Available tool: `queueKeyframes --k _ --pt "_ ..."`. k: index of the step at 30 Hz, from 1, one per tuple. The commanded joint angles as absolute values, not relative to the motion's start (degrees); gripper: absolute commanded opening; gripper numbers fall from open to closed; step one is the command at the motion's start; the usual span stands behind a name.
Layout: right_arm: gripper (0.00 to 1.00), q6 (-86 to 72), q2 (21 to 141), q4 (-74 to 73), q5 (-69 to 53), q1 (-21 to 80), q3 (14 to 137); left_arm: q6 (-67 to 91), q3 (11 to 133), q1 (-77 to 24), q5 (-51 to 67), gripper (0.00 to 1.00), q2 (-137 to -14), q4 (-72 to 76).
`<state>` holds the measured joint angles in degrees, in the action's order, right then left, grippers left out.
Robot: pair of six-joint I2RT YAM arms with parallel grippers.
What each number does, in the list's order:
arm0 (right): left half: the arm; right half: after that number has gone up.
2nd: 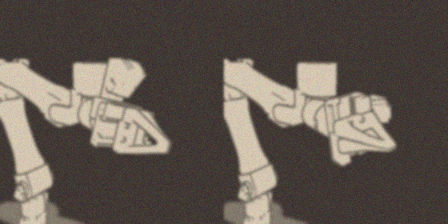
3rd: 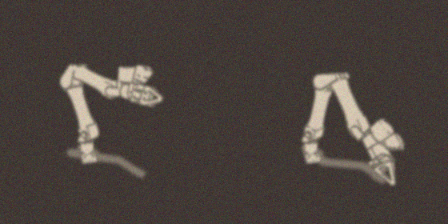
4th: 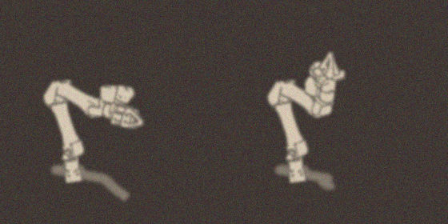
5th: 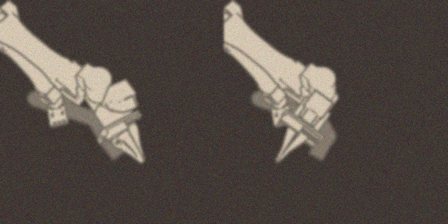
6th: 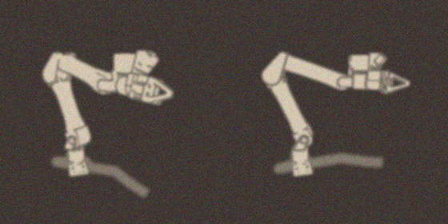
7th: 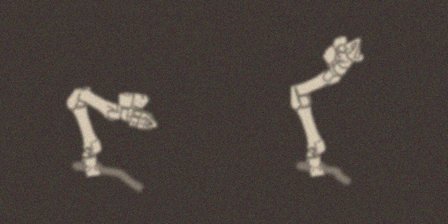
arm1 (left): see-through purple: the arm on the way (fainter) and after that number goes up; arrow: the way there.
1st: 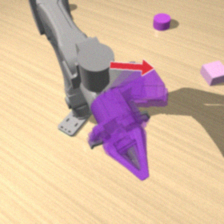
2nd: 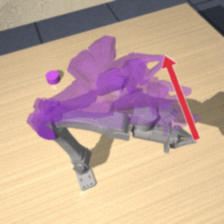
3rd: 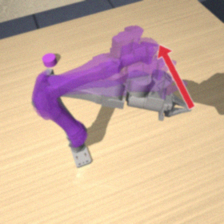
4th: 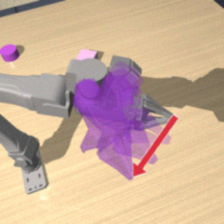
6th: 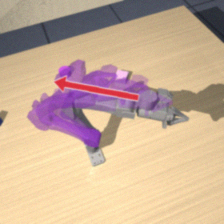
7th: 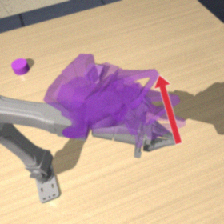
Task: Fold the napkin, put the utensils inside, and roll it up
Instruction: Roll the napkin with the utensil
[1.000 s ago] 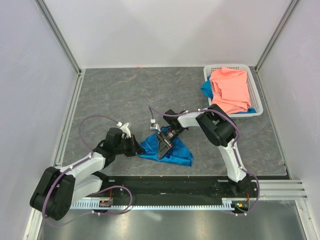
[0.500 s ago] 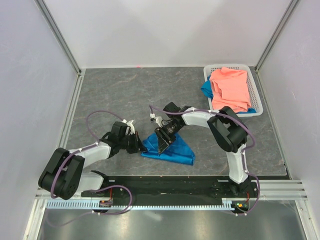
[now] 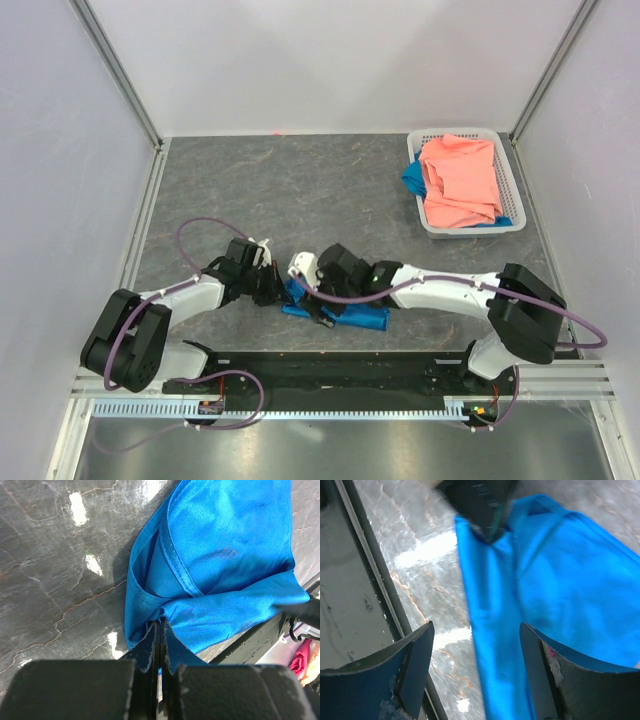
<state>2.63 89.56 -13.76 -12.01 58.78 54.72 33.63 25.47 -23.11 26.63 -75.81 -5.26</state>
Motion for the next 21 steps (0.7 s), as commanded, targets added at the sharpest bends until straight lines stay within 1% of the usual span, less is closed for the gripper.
queueKeyframes --k 1,5,12,15,17,18,19,20,21 --pt "0.78 3.51 89.47 -8.70 3.59 63.71 52.12 33.49 27.51 -23.03 26.81 0.02 -76.55 -8.35" --pt "0.77 4.83 91.93 -8.61 5.98 66.62 52.82 33.22 27.86 -23.12 27.07 0.02 -76.46 -8.70" --pt "0.74 7.20 96.85 -8.70 7.38 66.80 53.96 32.96 27.95 -23.11 27.42 0.02 -76.73 -9.05" --pt "0.68 7.73 98.60 -9.49 8.08 66.80 54.49 32.87 28.04 -23.03 27.77 0.02 -76.73 -9.14" --pt "0.61 7.91 99.31 -9.58 8.61 66.71 54.41 32.43 28.30 -23.03 28.30 0.02 -76.73 -9.05" --pt "0.57 7.91 99.40 -9.58 8.44 66.71 54.40 32.17 28.30 -23.11 28.65 0.02 -76.73 -8.88" --pt "0.47 7.82 99.58 -9.58 7.31 66.62 54.40 31.73 28.39 -23.03 29.17 0.02 -76.73 -8.44" --pt "0.42 7.74 99.75 -9.93 6.51 66.53 54.49 31.64 28.39 -23.03 30.22 0.02 -76.73 -8.09" --pt "0.38 7.56 99.93 -10.28 5.11 66.45 54.67 31.55 28.39 -23.03 30.67 0.05 -76.64 -7.74"
